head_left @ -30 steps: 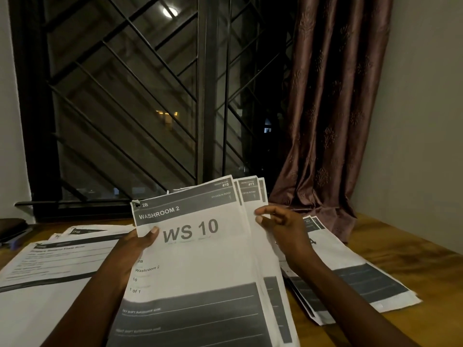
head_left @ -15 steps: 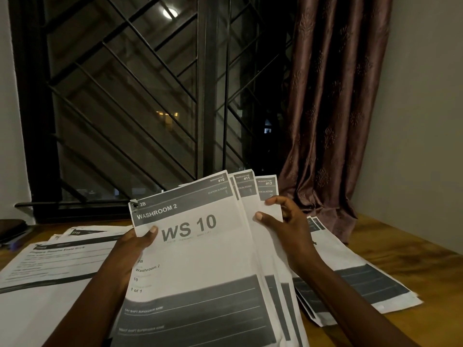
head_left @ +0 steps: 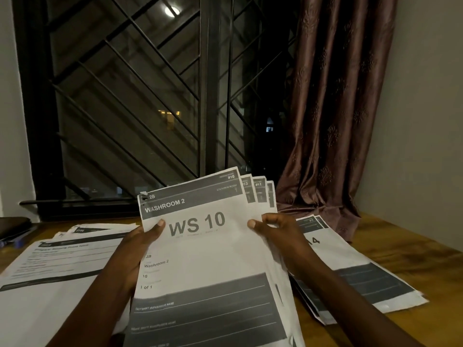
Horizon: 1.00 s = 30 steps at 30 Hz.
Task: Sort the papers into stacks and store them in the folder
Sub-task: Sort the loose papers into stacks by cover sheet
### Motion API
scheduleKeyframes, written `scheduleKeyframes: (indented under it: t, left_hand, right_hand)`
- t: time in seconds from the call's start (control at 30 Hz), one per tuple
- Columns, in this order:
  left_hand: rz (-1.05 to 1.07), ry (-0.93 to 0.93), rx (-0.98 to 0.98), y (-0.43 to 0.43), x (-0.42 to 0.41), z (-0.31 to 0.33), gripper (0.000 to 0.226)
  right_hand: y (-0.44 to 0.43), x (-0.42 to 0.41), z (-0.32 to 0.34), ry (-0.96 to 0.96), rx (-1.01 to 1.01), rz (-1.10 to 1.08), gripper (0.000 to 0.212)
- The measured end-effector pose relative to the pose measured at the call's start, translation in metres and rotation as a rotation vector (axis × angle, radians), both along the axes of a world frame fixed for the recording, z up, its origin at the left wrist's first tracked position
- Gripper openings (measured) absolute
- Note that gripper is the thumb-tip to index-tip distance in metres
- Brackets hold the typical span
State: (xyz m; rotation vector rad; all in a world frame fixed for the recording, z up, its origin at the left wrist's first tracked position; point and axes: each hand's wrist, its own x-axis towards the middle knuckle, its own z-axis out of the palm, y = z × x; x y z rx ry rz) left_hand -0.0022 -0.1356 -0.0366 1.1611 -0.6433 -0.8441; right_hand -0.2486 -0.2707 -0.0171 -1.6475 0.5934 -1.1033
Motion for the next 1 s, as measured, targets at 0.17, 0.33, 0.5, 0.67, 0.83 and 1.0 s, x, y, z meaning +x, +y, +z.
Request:
scheduleKeyframes:
  t: [0.17, 0.33, 0.5, 0.67, 0.83, 1.0]
  left_hand:
    - [-0.081, 0.082, -0.045, 0.002, -0.011, 0.000, 0.051]
    - [-0.178, 0.085, -0.051, 0.000, -0.019, 0.001, 0.043]
    - [-0.084, 0.068, -0.045, -0.002, -0.012, 0.000, 0.048]
    - [0.025, 0.137, -0.074, 0.006, 0.009, -0.002, 0.042]
    - [-0.048, 0.180, -0.128, 0.014, 0.016, -0.003, 0.045]
    - [-0.131, 0.174, -0.117, 0.010, 0.004, -0.002, 0.045]
  right_hand:
    - [-0.001, -0.005, 0.002, -0.067, 0.031, 0.034, 0.032]
    - [0.000, -0.008, 0.012, -0.053, -0.003, 0.009, 0.027]
    - [-0.032, -0.025, 0.033, 0.007, -0.076, -0.328, 0.024]
    - [-0.108, -0.091, 0.063, 0.485, -0.200, -0.683, 0.027]
    - [-0.134, -0.125, 0.040, 0.908, -0.215, -0.714, 0.034]
    - [-0.141, -0.119, 0.002, 0.999, -0.208, -0.693, 0.046]
